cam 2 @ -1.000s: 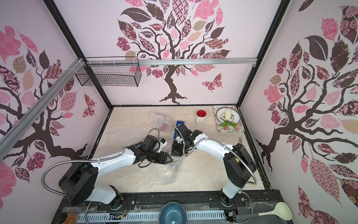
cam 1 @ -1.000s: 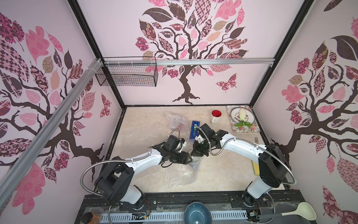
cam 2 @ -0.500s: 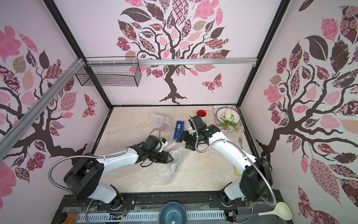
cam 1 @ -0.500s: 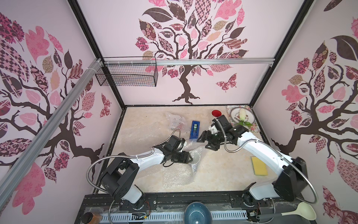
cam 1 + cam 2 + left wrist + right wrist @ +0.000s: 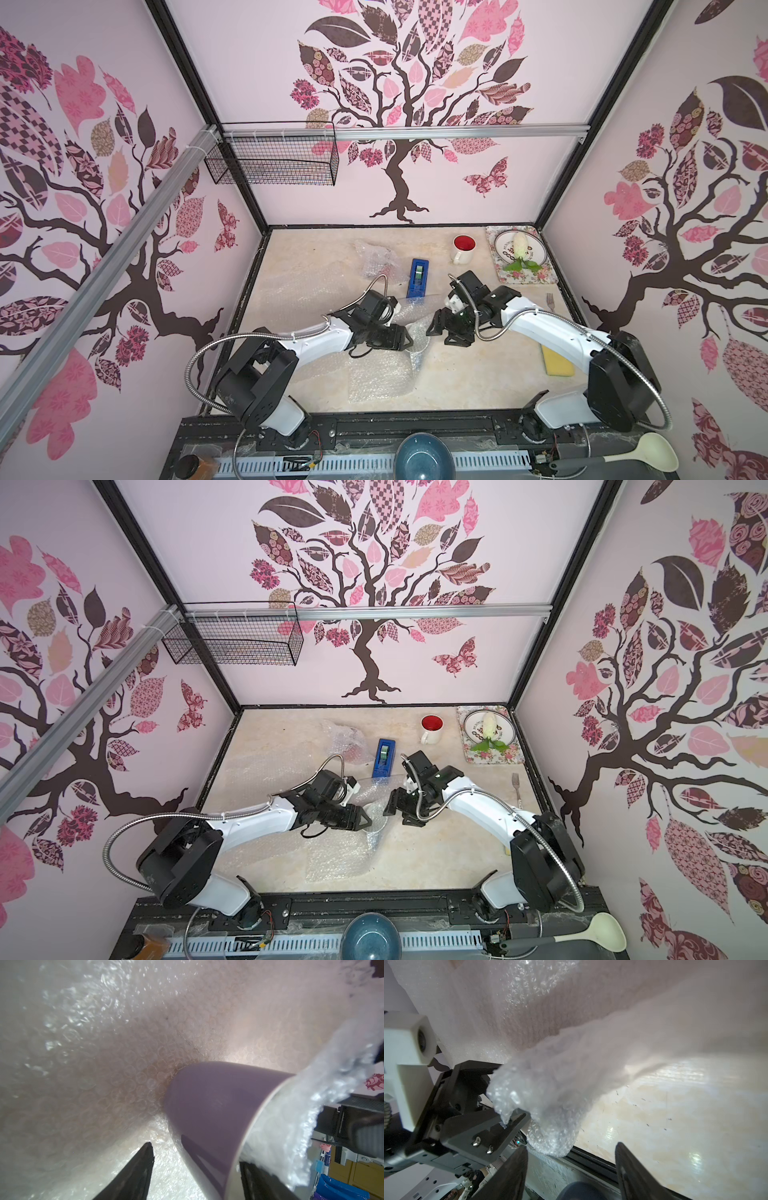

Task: Wrap mugs in bubble wrap
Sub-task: Wrap the mug in bubble wrap.

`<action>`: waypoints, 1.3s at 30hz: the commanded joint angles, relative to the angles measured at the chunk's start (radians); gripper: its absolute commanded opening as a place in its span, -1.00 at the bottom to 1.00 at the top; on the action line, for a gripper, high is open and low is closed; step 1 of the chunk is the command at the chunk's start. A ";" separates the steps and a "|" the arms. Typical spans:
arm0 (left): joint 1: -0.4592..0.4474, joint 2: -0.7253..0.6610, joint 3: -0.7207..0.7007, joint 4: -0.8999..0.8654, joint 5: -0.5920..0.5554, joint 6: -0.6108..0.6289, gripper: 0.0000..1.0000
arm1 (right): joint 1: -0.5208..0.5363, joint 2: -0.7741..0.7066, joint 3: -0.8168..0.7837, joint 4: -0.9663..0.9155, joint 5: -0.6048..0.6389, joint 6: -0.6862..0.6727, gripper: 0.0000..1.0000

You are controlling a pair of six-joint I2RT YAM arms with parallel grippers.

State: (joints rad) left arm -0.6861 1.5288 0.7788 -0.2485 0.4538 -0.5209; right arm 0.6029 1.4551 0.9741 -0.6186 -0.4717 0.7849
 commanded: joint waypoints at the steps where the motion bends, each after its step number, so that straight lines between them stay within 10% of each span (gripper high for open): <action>1: 0.000 -0.015 0.051 -0.037 0.003 0.032 0.32 | 0.030 0.053 0.000 0.076 -0.005 -0.012 0.33; 7: 0.022 -0.044 0.081 -0.055 0.014 0.018 0.30 | 0.049 0.149 -0.020 0.009 0.093 -0.045 0.11; 14: 0.252 -0.240 0.189 -0.393 -0.184 0.035 0.40 | 0.065 0.207 0.031 0.000 0.202 -0.075 0.03; 20: 0.452 -0.138 0.120 -0.432 -0.177 0.176 0.29 | 0.065 0.210 0.085 -0.034 0.225 -0.080 0.04; 39: 0.503 0.167 0.199 -0.261 -0.046 0.176 -0.07 | 0.071 0.220 0.120 -0.035 0.215 -0.081 -0.05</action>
State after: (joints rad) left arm -0.1864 1.7054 0.9726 -0.5674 0.3447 -0.3359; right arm 0.6731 1.6474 1.0489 -0.6254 -0.2810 0.7094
